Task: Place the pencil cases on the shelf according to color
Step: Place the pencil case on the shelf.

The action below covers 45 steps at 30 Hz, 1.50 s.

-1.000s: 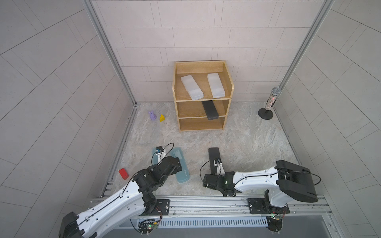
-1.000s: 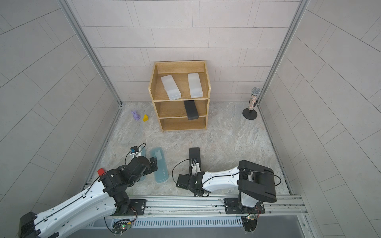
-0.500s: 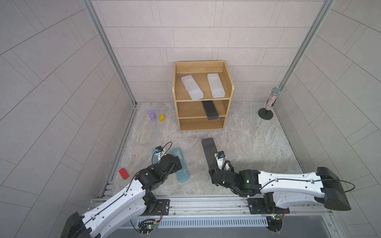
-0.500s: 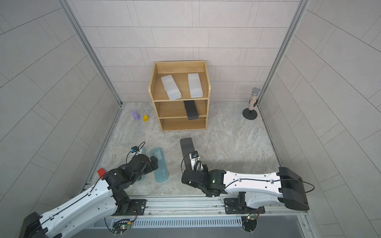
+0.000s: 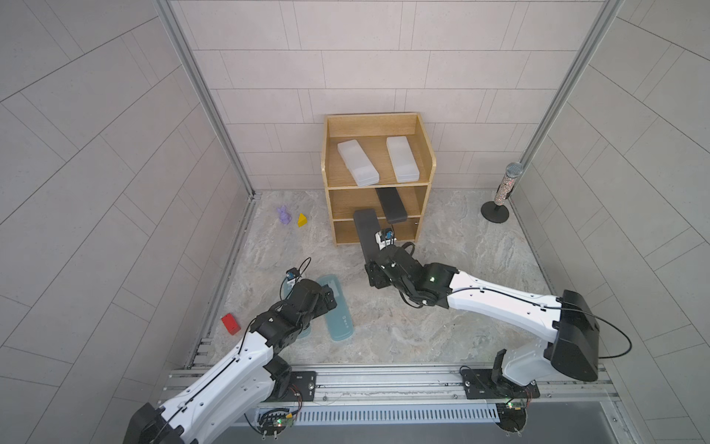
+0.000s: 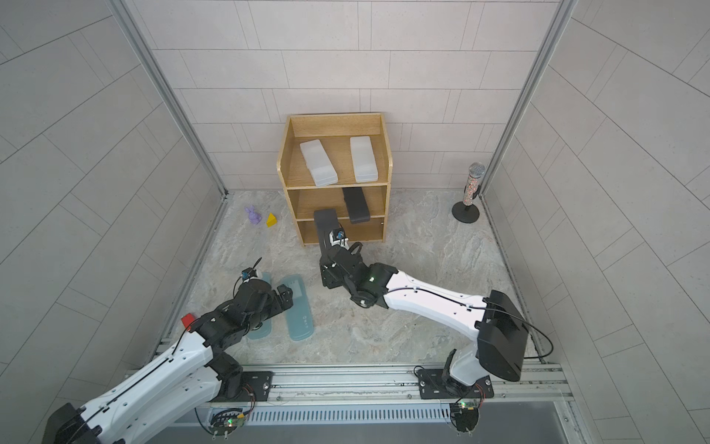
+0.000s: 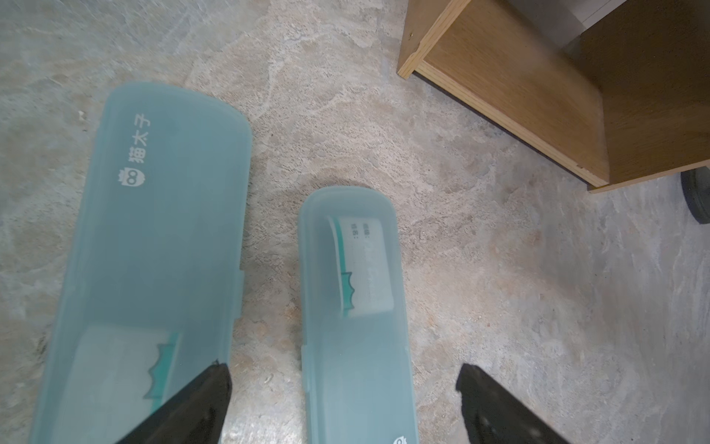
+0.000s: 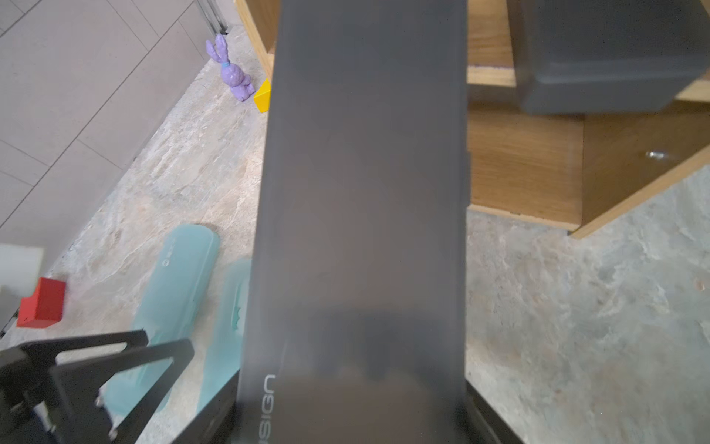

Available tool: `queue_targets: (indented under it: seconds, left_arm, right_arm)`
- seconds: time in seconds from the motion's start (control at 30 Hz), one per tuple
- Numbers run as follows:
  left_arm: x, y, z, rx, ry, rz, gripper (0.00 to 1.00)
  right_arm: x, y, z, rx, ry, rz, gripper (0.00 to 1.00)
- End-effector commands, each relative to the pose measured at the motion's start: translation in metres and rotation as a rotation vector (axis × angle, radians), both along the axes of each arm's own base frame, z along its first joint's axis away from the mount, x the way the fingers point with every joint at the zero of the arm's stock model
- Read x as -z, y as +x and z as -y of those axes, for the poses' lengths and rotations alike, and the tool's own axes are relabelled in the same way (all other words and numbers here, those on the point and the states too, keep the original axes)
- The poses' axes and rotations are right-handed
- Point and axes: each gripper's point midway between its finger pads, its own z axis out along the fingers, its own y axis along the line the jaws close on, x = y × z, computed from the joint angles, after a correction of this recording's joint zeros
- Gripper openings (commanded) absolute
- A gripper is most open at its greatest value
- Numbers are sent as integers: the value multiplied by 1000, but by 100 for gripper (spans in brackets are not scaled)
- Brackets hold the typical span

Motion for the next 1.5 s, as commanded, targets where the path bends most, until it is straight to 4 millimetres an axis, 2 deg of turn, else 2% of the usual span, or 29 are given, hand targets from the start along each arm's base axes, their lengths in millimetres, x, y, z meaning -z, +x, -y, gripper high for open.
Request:
queue_targets:
  seconds: [0.0, 0.27, 0.3, 0.43, 0.73, 0.83, 1.1, 1.47]
  left_arm:
    - [-3, 4, 4, 23, -14, 15, 100]
    - [-3, 9, 7, 36, -35, 27, 100]
    - [3, 9, 8, 41, -21, 2, 100]
    - [5, 11, 10, 51, -18, -6, 100]
    - [3, 9, 12, 78, -22, -6, 100]
    - [2, 8, 12, 89, -17, -3, 100]
    - [7, 7, 13, 107, -4, -27, 100]
    - [10, 1, 15, 127, -12, -51, 100]
  right_arm:
    - [-15, 29, -4, 1, -19, 51, 43]
    - [-21, 85, -4, 77, -35, 67, 44]
    - [-21, 89, -6, 78, -35, 70, 44]
    - [-24, 109, -13, 84, -48, 83, 44]
    - [-13, 143, -18, 117, -68, 64, 46]
    - [-10, 150, -20, 119, -78, 58, 51]
    - [-9, 152, -25, 110, -75, 46, 78]
    - [-29, 135, -14, 98, -72, 73, 94]
